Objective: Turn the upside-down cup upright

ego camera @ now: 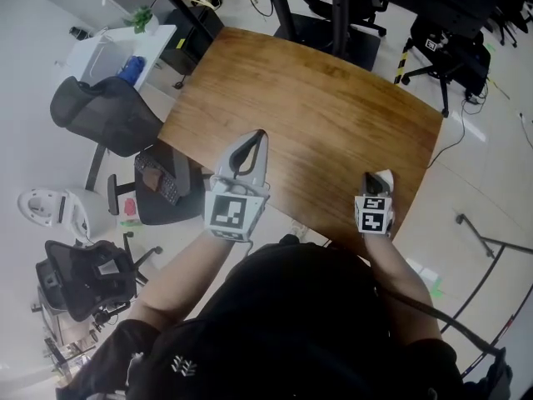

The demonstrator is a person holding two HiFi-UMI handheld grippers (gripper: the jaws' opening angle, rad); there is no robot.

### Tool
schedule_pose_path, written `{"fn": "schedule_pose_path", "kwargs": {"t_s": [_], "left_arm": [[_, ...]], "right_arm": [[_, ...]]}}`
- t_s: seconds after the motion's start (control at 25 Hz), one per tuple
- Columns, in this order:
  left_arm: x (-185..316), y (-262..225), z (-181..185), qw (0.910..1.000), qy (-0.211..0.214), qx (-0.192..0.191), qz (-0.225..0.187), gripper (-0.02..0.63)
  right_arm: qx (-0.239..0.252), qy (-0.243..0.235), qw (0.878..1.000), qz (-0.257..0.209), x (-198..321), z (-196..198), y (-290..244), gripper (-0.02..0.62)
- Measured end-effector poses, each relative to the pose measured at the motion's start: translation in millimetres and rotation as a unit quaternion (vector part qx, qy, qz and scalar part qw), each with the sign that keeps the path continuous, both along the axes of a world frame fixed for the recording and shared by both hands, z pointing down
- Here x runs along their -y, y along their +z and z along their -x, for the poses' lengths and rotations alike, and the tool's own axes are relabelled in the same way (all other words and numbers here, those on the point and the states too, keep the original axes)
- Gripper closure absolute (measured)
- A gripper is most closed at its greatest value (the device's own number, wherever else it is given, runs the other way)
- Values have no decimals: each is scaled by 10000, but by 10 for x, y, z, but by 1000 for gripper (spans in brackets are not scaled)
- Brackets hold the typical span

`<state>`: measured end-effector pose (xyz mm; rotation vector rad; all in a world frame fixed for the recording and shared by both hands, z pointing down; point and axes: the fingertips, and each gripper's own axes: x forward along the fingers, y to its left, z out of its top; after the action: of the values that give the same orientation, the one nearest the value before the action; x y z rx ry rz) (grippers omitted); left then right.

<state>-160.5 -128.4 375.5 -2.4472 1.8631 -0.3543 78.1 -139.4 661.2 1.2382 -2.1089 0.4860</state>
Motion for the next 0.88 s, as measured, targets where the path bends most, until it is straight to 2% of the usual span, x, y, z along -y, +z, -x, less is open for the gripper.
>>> {"fn": "schedule_pose_path", "kwargs": {"t_s": [0.12, 0.24, 0.32, 0.4, 0.56, 0.76, 0.88], "left_arm": [[30, -17, 1, 10000, 26, 17, -11, 606], [49, 3, -51, 10000, 93, -11, -12, 606], [71, 14, -91, 9999, 122, -41, -12, 606], [99, 21, -130, 9999, 151, -68, -14, 606], [146, 45, -242, 9996, 245, -155, 11, 606], [171, 57, -353, 9991, 397, -167, 15, 606], [197, 30, -390, 9990, 420, -170, -24, 606]], "right_arm": [[261, 157, 9995, -88, 65, -71, -19, 594], [444, 184, 9982, -366, 115, -167, -152, 592], [384, 221, 9980, -452, 100, -316, -232, 528], [325, 463, 9980, -288, 49, -551, -205, 475], [536, 961, 9939, -43, 13, -904, -131, 472], [669, 982, 9929, -7, 41, -934, -170, 468], [681, 1029, 9920, 269, -14, -951, -78, 457]]}}
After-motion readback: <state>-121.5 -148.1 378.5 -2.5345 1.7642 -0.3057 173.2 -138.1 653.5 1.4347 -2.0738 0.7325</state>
